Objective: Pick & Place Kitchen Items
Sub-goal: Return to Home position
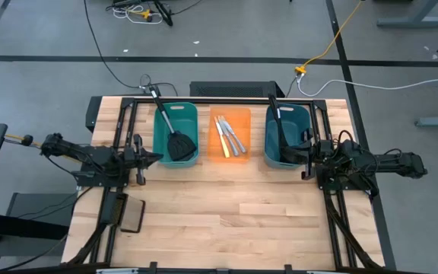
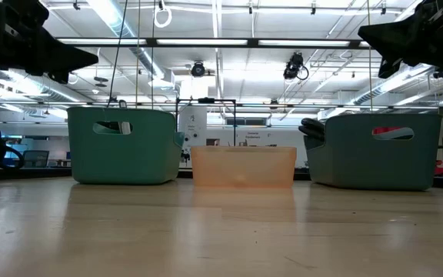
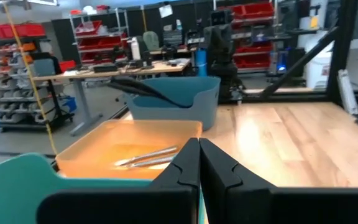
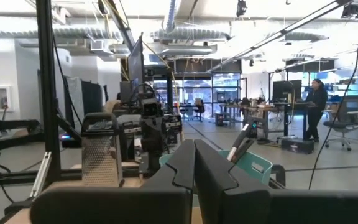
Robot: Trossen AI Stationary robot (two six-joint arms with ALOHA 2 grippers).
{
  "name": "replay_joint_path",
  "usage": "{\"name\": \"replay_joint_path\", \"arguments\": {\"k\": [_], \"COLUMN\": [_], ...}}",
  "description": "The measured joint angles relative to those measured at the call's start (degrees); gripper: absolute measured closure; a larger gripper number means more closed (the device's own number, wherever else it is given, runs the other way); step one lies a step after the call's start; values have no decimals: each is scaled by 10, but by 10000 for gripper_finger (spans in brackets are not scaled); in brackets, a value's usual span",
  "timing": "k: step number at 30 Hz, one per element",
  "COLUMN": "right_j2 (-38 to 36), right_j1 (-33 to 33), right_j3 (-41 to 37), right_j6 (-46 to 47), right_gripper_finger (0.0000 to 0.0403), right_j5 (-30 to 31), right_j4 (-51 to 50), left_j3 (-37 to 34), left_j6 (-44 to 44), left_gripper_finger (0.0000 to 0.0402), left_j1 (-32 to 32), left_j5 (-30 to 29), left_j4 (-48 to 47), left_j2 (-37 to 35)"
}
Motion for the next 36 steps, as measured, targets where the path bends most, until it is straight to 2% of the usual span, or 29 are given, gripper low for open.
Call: {"name": "replay_joint_path", "arguments": {"k": [4, 12, 21, 36], "right_j2": [0, 0, 0, 1], "right_j1": [0, 0, 0, 0], "right_j3": [0, 0, 0, 0], "right_j6": [0, 1, 1, 1], "right_gripper_finger": [392, 392, 392, 392], "right_j5": [0, 0, 0, 0], "right_j4": [0, 0, 0, 0], "left_j3": [-2, -2, -2, -2], "left_j6": [5, 16, -36, 1], "left_gripper_finger": [394, 372, 375, 377], "left_j1": [4, 3, 3, 3], "left_j5": [-15, -1, 2, 0], "left_j4": [1, 0, 0, 0], "left_j2": [0, 0, 0, 0]}}
